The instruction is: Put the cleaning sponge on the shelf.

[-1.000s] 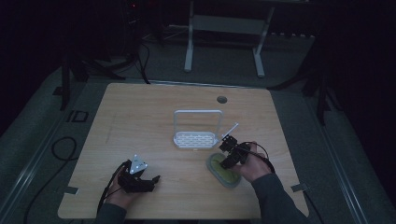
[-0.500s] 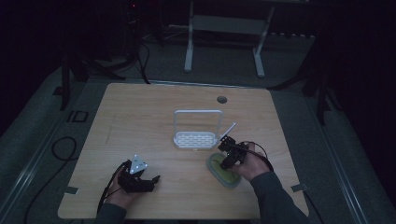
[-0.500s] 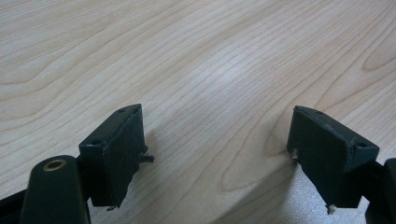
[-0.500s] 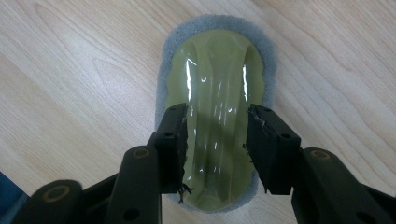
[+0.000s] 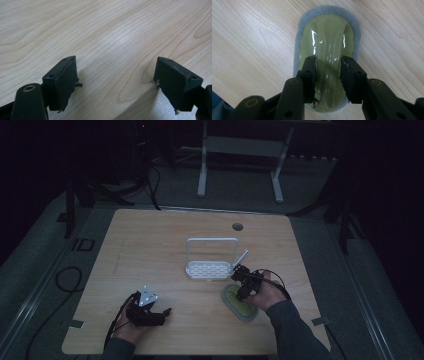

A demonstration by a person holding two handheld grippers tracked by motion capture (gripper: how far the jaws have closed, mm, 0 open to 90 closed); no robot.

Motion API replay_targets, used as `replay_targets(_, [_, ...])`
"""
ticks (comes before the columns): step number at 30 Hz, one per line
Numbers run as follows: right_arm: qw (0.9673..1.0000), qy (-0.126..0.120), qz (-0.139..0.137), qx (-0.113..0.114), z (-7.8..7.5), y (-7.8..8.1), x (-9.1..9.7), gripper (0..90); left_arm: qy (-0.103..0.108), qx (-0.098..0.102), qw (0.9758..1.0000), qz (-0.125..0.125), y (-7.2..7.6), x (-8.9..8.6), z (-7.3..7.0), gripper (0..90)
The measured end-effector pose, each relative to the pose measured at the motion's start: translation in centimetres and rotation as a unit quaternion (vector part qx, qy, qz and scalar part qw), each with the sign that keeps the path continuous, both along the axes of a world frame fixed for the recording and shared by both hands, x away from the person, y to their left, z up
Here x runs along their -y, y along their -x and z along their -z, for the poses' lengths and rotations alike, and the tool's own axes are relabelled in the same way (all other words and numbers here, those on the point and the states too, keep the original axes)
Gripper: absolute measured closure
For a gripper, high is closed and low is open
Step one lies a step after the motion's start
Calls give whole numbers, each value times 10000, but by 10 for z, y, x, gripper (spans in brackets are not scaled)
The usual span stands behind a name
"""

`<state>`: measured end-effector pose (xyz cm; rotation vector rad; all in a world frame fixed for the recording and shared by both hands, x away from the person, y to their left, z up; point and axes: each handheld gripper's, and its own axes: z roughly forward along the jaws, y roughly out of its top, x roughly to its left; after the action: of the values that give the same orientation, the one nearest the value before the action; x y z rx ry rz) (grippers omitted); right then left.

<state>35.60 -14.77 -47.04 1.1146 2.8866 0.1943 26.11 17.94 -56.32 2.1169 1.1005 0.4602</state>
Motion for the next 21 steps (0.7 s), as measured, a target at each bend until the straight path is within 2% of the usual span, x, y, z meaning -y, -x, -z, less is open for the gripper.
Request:
replay_targets(10, [9998,145,-35,-141,1,-2,-5,692,-1,1,10000,-1,0,0,0,194])
replay_targets(21, [9989,321,-338,-33,-1,-1,-7,714,-1,0,10000,0,0,0,0,194])
